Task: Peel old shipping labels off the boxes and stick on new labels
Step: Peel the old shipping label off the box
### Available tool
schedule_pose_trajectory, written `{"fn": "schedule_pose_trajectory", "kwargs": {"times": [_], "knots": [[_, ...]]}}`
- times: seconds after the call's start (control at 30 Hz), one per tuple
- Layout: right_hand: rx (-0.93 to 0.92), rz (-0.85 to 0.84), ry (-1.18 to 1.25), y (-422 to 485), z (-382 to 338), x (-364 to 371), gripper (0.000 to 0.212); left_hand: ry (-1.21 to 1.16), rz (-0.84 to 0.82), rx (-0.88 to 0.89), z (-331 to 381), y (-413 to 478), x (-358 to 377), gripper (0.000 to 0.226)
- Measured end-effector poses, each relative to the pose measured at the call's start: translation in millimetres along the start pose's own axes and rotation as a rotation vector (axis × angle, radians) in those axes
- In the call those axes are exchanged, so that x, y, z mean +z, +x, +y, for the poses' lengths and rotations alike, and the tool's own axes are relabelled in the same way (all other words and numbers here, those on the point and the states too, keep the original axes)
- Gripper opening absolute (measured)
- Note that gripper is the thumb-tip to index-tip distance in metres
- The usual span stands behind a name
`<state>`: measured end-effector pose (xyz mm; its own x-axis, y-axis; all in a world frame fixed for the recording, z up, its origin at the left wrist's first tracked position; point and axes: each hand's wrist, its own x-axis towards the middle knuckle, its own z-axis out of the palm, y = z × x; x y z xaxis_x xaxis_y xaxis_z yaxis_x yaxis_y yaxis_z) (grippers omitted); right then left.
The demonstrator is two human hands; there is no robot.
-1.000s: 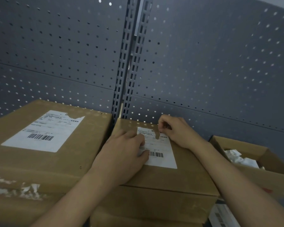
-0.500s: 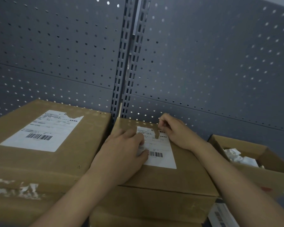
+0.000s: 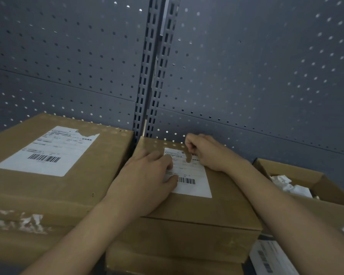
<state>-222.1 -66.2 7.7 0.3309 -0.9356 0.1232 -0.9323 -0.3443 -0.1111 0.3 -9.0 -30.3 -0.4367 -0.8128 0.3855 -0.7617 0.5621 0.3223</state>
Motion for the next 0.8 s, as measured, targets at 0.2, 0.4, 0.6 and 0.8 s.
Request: {"fn": "schedule_pose_trajectory", "kwargs": {"times": [0.2, 0.4, 0.6, 0.8], "knots": [[0.011, -0.061, 0.065, 0.3, 5.0, 0.2, 0.047, 0.019, -0.009, -0.002, 1.7, -1.0, -2.2, 0.032], [0.021, 0.039, 0.315, -8.1, 22.5, 4.2, 0.038, 0.002, -0.023, 0.000, 0.8, 0.6, -2.2, 0.032], [0.040, 0.176, 0.477, -19.8, 25.1, 1.2, 0.026, -0.004, -0.008, 0.009, 0.0, 0.9, -1.2, 0.030], [0.039, 0.094, 0.344, -21.5, 28.0, -0.1, 0.021, -0.003, -0.010, 0.015, 0.1, 1.1, -1.6, 0.030]]}}
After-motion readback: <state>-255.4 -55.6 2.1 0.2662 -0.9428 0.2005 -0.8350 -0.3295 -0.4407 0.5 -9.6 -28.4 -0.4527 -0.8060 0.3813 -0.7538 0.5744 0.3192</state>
